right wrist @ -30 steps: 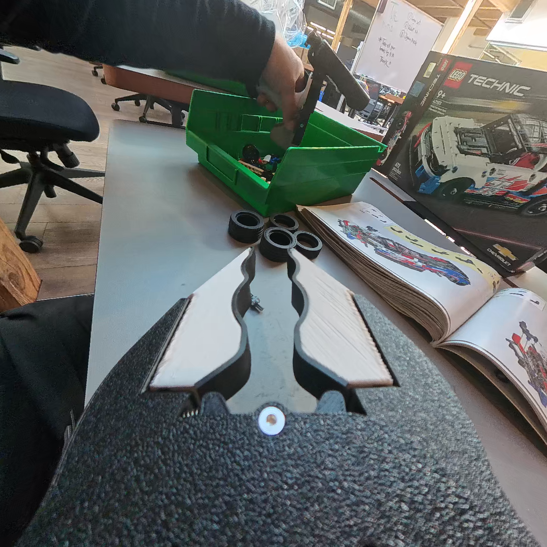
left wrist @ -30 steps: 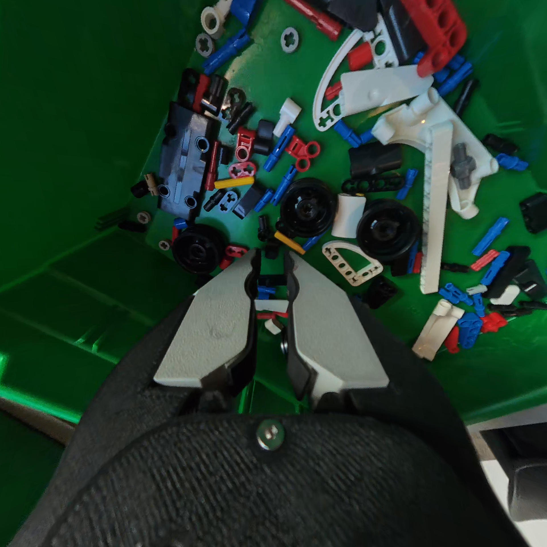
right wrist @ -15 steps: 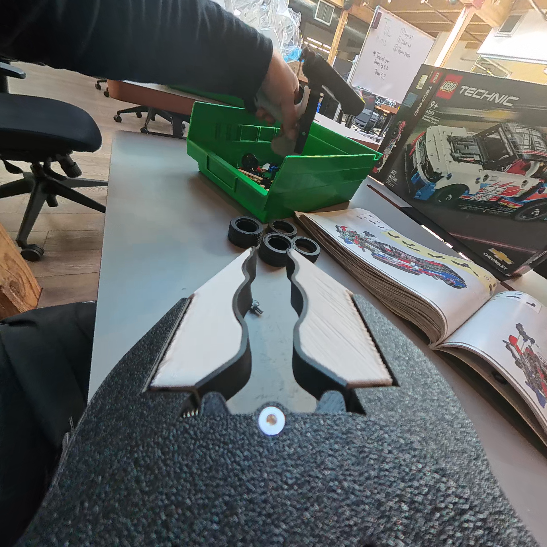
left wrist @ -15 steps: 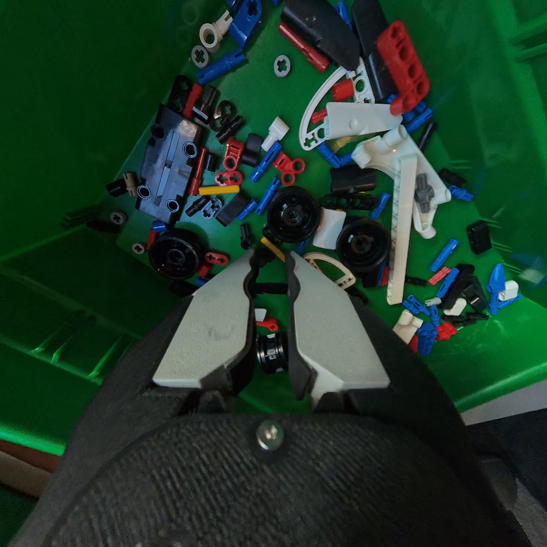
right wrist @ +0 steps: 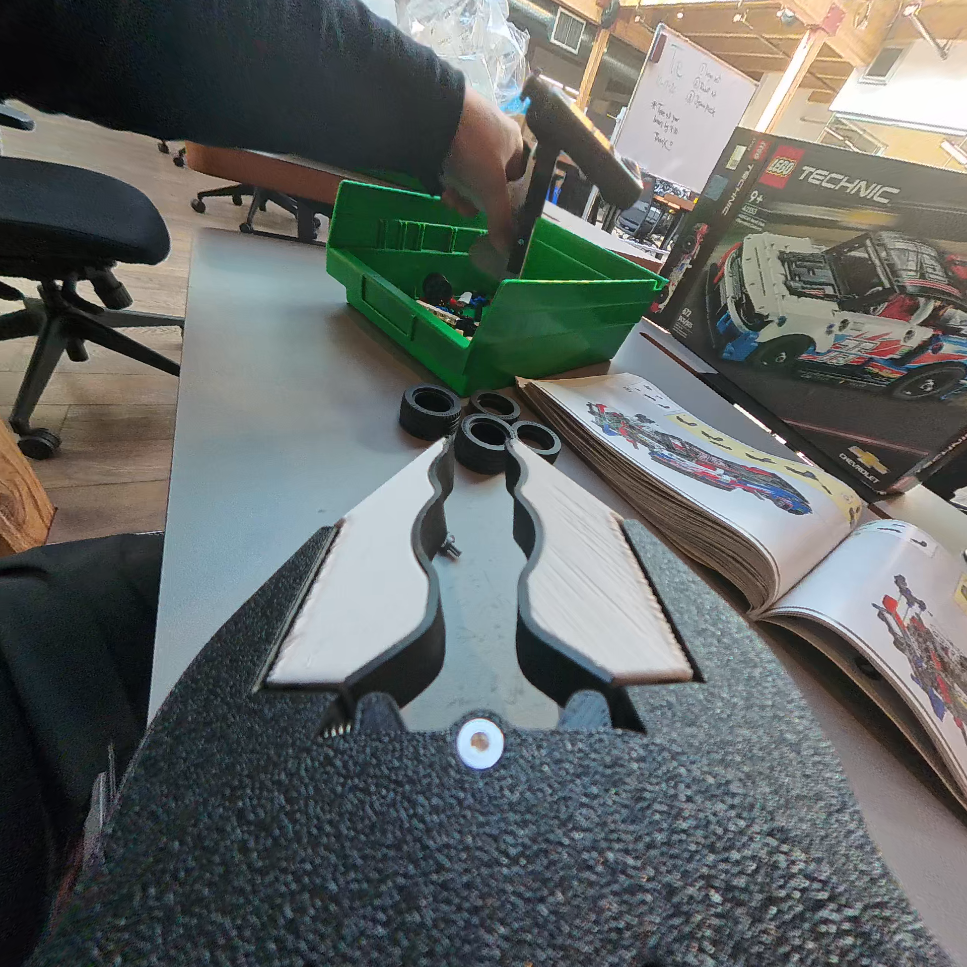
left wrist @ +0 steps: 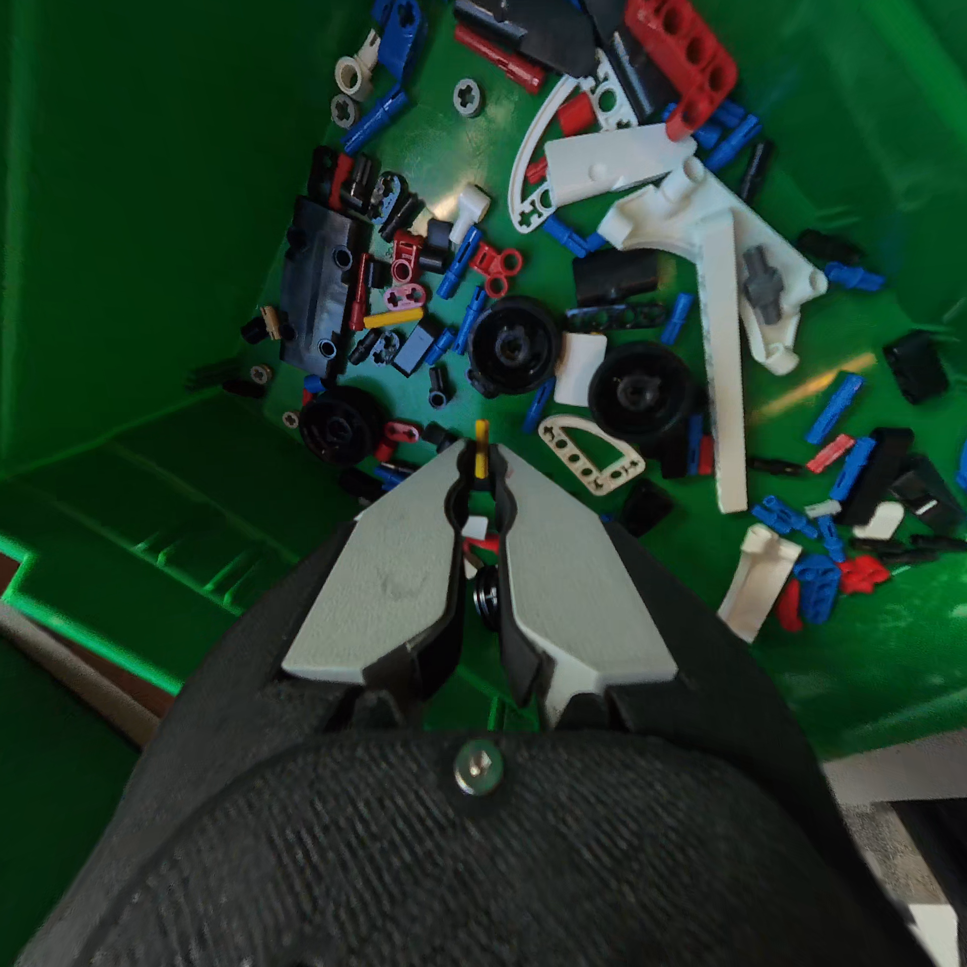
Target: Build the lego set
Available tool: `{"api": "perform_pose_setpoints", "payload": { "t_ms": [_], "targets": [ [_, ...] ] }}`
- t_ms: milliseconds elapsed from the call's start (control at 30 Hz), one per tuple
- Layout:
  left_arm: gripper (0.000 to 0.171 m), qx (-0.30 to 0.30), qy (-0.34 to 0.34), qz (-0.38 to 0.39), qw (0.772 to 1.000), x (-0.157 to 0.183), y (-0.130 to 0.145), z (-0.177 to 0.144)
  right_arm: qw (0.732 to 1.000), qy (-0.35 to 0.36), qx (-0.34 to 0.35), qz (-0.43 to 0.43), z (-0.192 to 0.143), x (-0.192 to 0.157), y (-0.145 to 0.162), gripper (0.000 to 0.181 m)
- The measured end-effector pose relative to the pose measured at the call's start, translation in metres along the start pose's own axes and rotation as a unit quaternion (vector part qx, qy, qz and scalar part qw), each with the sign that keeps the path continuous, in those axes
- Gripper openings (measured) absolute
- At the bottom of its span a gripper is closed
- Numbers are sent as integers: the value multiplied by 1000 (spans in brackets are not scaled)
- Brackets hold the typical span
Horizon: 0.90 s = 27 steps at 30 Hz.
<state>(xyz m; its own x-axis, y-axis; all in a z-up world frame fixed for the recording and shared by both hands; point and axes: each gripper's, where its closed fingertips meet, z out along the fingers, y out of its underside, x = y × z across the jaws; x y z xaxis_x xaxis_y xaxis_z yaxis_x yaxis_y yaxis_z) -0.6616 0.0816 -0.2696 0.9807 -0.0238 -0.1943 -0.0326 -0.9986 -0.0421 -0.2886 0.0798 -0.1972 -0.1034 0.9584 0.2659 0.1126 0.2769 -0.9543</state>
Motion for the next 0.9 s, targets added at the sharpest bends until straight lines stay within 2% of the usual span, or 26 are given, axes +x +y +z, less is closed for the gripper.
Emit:
{"api": "perform_pose_setpoints", "payload": {
  "t_ms": [100,167,233,300,400,467,567,633,700,833,900],
  "targets": [
    [2,16,-23,20,999,9,10,-28,1000,-1,-4,-4,1,-1,1,18],
    [2,51,-14,50,997,38,14,-58,1000,-2,-11,-5,3,-2,2,19],
    [2,108,33,101,988,98,18,-90,1000,-9,-25,-7,5,-6,5,20],
    [2,157,80,159,972,171,29,-109,998,-31,-47,-13,5,-14,9,21],
    [2,184,139,239,943,274,51,-96,991,-79,-109,6,4,-29,25,27],
    [2,185,162,257,934,313,59,-74,983,-96,-156,22,3,-33,35,33],
    [3,184,167,221,943,322,55,-45,974,-79,-210,27,5,-28,48,42],
    [2,212,226,184,933,331,45,-50,965,-75,-245,56,10,-27,56,47],
    [2,223,247,164,928,334,38,-49,958,-88,-257,93,17,-33,58,50],
    [3,253,243,163,922,338,30,-50,945,-67,-293,130,23,-26,73,50],
    [12,261,232,171,921,336,34,-50,943,-78,-289,147,23,-27,72,50]
  ]
}}
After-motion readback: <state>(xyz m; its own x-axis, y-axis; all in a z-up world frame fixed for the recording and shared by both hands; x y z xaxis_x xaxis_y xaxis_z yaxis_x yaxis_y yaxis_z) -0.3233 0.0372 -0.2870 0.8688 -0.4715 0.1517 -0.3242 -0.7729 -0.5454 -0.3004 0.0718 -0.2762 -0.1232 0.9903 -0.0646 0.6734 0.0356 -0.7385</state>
